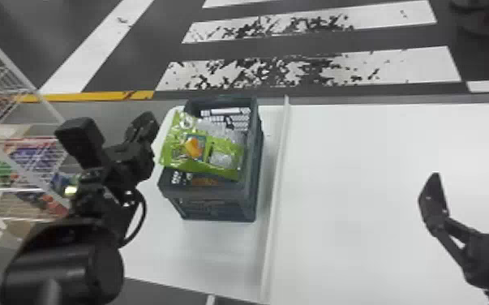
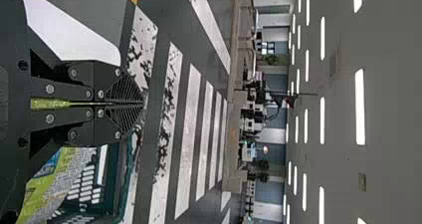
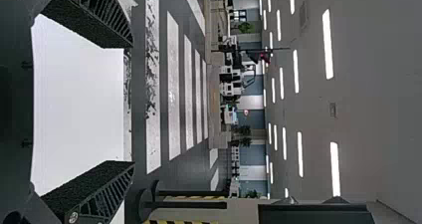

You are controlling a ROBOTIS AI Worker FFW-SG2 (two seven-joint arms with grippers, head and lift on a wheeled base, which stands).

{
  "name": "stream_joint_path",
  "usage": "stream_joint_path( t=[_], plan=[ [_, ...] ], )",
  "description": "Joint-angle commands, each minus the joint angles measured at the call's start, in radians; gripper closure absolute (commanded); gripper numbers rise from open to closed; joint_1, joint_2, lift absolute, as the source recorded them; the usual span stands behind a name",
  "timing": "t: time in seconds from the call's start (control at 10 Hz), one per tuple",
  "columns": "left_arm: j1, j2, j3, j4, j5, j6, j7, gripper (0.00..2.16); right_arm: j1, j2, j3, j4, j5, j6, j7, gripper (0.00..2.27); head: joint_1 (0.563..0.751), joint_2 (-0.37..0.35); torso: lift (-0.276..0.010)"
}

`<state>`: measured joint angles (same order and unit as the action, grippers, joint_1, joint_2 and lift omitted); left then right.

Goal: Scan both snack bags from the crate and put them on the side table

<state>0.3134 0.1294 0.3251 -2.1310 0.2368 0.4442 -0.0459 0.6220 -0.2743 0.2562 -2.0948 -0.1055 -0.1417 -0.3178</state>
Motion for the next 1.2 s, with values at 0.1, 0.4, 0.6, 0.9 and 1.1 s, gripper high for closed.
stream_joint_path(
  t=[0.1, 0.4, 0.6, 0.9, 1.1],
  plan=[
    [0.016, 0.004, 0.012, 0.051, 0.019, -0.006, 0.015, 0.11, -0.004, -0.002, 0.0, 0.002, 0.0, 0.009, 0.0, 0.09, 0.695, 0.275, -0.087],
    [-0.024, 0.004, 0.028, 0.137, 0.045, -0.003, -0.061, 0.08, -0.004, -0.005, 0.0, -0.002, 0.0, 0.012, 0.0, 0.09, 0.695, 0.287, -0.087],
    [-0.048, 0.003, 0.022, 0.164, 0.041, -0.003, -0.095, 0.08, -0.005, -0.005, 0.0, -0.004, 0.0, 0.015, 0.0, 0.09, 0.695, 0.277, -0.087],
    [-0.07, -0.002, 0.019, 0.187, 0.036, 0.006, -0.13, 0.08, -0.013, -0.01, 0.005, -0.005, 0.0, 0.024, 0.0, 0.09, 0.695, 0.267, -0.087],
    [-0.093, 0.003, 0.019, 0.214, 0.03, 0.049, -0.16, 0.07, -0.015, -0.011, 0.005, -0.005, 0.0, 0.024, 0.0, 0.09, 0.695, 0.259, -0.087]
  ],
)
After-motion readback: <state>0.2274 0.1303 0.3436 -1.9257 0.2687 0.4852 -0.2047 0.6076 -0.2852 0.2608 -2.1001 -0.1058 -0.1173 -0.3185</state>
